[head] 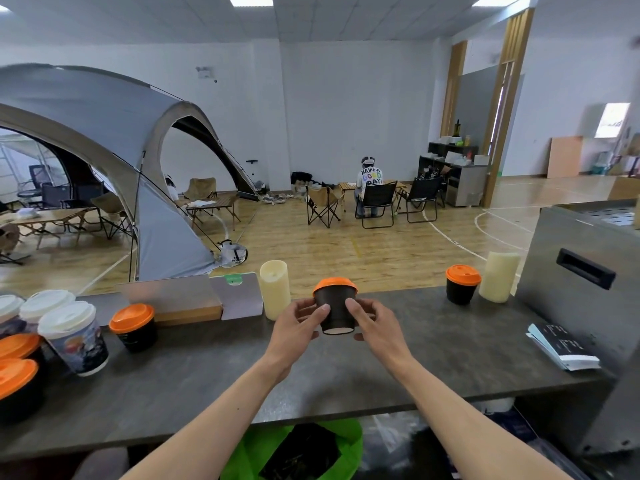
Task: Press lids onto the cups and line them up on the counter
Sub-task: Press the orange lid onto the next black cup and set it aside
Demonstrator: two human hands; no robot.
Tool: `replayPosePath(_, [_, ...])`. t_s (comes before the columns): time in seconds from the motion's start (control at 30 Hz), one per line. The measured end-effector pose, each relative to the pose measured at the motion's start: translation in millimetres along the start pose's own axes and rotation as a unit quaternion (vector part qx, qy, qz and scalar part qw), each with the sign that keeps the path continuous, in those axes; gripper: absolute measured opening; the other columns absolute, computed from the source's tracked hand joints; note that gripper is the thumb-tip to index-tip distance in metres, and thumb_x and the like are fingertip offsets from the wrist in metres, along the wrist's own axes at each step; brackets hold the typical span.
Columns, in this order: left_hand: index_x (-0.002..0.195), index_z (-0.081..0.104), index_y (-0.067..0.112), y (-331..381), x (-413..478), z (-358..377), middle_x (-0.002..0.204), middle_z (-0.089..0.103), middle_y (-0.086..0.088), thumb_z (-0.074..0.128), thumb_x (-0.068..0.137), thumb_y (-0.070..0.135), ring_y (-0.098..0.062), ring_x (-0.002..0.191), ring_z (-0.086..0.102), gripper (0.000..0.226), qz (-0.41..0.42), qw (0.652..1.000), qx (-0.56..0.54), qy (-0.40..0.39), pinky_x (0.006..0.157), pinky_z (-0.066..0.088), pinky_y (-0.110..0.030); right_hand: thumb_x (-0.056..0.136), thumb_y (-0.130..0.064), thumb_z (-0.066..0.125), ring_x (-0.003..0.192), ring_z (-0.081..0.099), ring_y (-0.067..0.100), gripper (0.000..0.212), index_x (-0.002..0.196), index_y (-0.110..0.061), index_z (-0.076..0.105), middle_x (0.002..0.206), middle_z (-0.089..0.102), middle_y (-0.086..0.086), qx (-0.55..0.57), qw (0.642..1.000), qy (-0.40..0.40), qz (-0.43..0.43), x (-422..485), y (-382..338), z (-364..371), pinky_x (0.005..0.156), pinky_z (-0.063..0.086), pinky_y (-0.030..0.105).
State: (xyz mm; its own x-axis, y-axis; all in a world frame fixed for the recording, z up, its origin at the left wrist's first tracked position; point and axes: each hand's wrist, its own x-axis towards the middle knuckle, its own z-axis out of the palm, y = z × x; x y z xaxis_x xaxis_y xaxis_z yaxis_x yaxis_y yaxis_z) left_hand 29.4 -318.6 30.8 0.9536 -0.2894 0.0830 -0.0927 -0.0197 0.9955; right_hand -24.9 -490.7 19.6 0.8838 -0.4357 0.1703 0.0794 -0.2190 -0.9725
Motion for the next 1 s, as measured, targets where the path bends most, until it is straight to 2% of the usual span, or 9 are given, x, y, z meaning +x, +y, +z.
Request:
replayPosePath(0.1, [0.127, 0.061, 0.017, 0, 0, 0, 0.118, 0.072, -0.002, 0.073, 0.092, 0.037, -0.012, 0.104, 0.073, 0.042, -0.013, 1.000, -0.020, 0.001, 0.089, 0.062, -0.039, 0.098, -0.045, 0.060, 0.092, 0.070, 0.013, 0.040, 0.126, -0.016, 0.062, 0.109, 0.069, -0.002, -0.005, 1.000, 0.005, -0.002, 1, 1, 0, 0.076, 0.063, 0.039])
replayPosePath(0.2, [0.123, 0.063, 0.015, -1, -1, 0, 0.116, 0.072, -0.006, 0.070, 0.096, 0.026, -0.013, 0.100, 0.074, 0.030, -0.012, 0.999, -0.034, 0.012, 0.087, 0.062, -0.038, 0.103, -0.035, 0.053, 0.095, 0.069, 0.015, 0.026, 0.122, -0.018, 0.058, 0.111, 0.068, 0.002, -0.001, 1.000, 0.014, 0.005, 2, 3, 1, 0.077, 0.062, 0.037])
replayPosePath(0.33, [0.117, 0.064, 0.014, -2, -1, 0, 0.111, 0.074, -0.008, 0.080, 0.087, 0.028, -0.016, 0.098, 0.074, 0.037, -0.021, 0.999, -0.041, 0.018, 0.086, 0.062, -0.038, 0.104, -0.042, 0.047, 0.094, 0.068, 0.020, 0.028, 0.110, -0.019, 0.062, 0.105, 0.069, 0.003, -0.015, 1.000, 0.003, 0.007, 2, 6, 3, 0.082, 0.060, 0.045])
replayPosePath(0.47, [0.113, 0.063, 0.011, -3, -1, 3, 0.107, 0.074, -0.009, 0.085, 0.081, 0.033, -0.021, 0.098, 0.073, 0.045, -0.033, 0.999, -0.029, 0.021, 0.085, 0.062, -0.039, 0.096, -0.052, 0.059, 0.094, 0.067, 0.008, 0.029, 0.112, -0.027, 0.064, 0.102, 0.069, -0.010, -0.046, 0.999, -0.018, -0.023, 2, 4, 1, 0.084, 0.058, 0.036])
replayPosePath(0.6, [0.109, 0.065, 0.013, -7, 4, 5, 0.108, 0.073, -0.007, 0.086, 0.080, 0.036, -0.020, 0.101, 0.071, 0.043, -0.024, 0.998, -0.021, 0.051, 0.089, 0.061, -0.044, 0.095, -0.051, 0.061, 0.104, 0.065, 0.007, 0.040, 0.127, -0.026, 0.060, 0.114, 0.069, -0.007, -0.042, 0.999, -0.022, -0.018, 7, 9, 0, 0.092, 0.057, 0.039])
replayPosePath(0.67, [0.109, 0.066, 0.012, -7, 5, 6, 0.107, 0.072, -0.007, 0.086, 0.081, 0.032, -0.020, 0.101, 0.071, 0.040, -0.014, 0.998, -0.024, 0.056, 0.089, 0.061, -0.043, 0.098, -0.042, 0.060, 0.105, 0.065, 0.007, 0.030, 0.124, -0.029, 0.058, 0.116, 0.069, -0.005, -0.040, 0.999, -0.028, -0.018, 8, 11, -2, 0.093, 0.056, 0.037])
replayPosePath(0.73, [0.109, 0.067, 0.009, -7, 6, 7, 0.106, 0.074, -0.007, 0.086, 0.080, 0.025, -0.020, 0.101, 0.072, 0.038, -0.008, 0.998, -0.021, 0.053, 0.089, 0.061, -0.040, 0.100, -0.030, 0.059, 0.106, 0.064, 0.004, 0.020, 0.120, -0.029, 0.057, 0.117, 0.069, -0.003, -0.035, 0.998, -0.040, -0.017, 8, 12, -3, 0.092, 0.054, 0.029])
replayPosePath(0.83, [0.106, 0.072, 0.009, -9, 8, 7, 0.099, 0.079, -0.003, 0.089, 0.076, 0.016, -0.014, 0.097, 0.075, 0.036, -0.001, 0.999, -0.008, 0.050, 0.090, 0.060, -0.032, 0.101, -0.018, 0.057, 0.103, 0.060, -0.003, 0.023, 0.123, -0.024, 0.059, 0.120, 0.066, -0.004, -0.056, 0.997, -0.048, -0.017, 10, 15, -8, 0.080, 0.046, 0.010])
replayPosePath(1.0, [0.101, 0.075, 0.013, -13, 11, 16, 0.093, 0.080, 0.004, 0.090, 0.073, 0.014, -0.006, 0.092, 0.074, 0.032, 0.013, 0.999, -0.005, 0.051, 0.079, 0.055, -0.019, 0.101, -0.016, 0.055, 0.104, 0.059, -0.001, 0.026, 0.124, -0.023, 0.064, 0.116, 0.063, -0.007, -0.091, 0.994, -0.025, -0.047, 14, 19, -17, 0.081, 0.045, 0.014])
